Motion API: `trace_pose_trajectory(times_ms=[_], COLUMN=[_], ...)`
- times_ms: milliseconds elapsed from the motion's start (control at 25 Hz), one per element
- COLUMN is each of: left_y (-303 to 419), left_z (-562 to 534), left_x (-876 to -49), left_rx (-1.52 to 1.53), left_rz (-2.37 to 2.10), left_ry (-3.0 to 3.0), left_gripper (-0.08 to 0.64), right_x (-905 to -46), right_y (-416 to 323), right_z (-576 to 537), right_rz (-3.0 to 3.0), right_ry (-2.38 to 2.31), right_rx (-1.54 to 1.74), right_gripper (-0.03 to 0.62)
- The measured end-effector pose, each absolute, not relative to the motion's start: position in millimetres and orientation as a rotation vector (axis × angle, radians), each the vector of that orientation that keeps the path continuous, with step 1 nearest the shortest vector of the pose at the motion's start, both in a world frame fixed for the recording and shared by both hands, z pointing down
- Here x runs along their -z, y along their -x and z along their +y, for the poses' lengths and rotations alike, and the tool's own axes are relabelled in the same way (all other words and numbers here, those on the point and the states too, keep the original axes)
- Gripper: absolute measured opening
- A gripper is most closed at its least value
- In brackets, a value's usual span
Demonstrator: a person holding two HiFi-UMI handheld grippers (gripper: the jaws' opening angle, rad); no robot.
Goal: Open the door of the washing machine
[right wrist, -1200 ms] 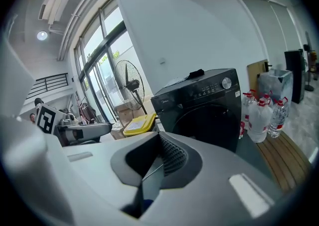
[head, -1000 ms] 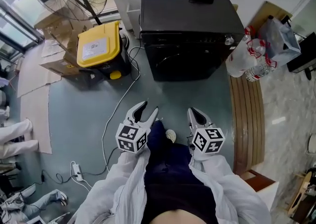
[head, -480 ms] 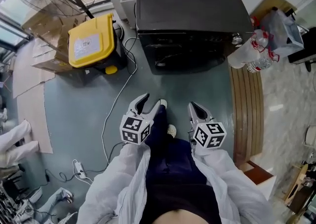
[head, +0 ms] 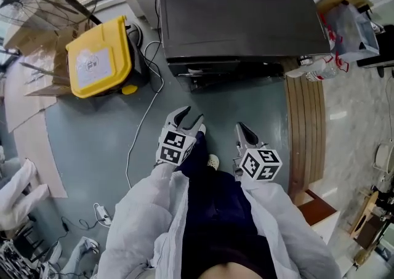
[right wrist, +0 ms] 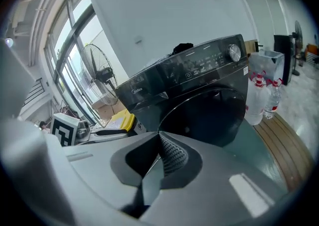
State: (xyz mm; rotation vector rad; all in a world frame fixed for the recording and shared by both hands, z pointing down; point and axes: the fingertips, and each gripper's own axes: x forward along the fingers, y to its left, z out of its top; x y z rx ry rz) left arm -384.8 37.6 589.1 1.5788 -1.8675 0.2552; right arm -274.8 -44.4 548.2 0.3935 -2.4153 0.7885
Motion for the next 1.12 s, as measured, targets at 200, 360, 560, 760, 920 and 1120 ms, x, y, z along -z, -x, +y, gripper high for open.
trace_pose_trajectory(times_ms=[200, 360, 560, 760, 920, 1120], left_y=[421, 436, 443, 446, 443, 438], left_z=[5, -17, -35, -45, -46, -44], left_x=[-637, -680, -716, -733, -735, -734], left_rx=[-0.369, -0.459, -0.604, -0.659, -0.707, -0.738], left_rz=[-1.817, -1.757, -1.682, -1.63, -1.618, -1.63], left_ry=[-1.602, -1.617, -1.645, -1.662, -1.678, -1.672], left_gripper=[0.176, 0.187, 0.189, 0.156, 0.107, 0.1], right_x=[-571, -586, -601, -606, -606, -609], right_y=[305, 312, 308, 312, 312, 309], right_z=[-56, -61, -68, -72, -72, -72], right_rz=[-2.369, -2.32, -2.256, -2.235, -2.23, -2.229], right_ry=[-0.424, -0.428, -0.467, -0.481, -0.477, -0.47], right_rx=[-0.831, -0.817, -0.848, -0.855, -0.869, -0.878], right_gripper=[0.009, 0.009, 0.009, 0.009, 0.009, 0.009])
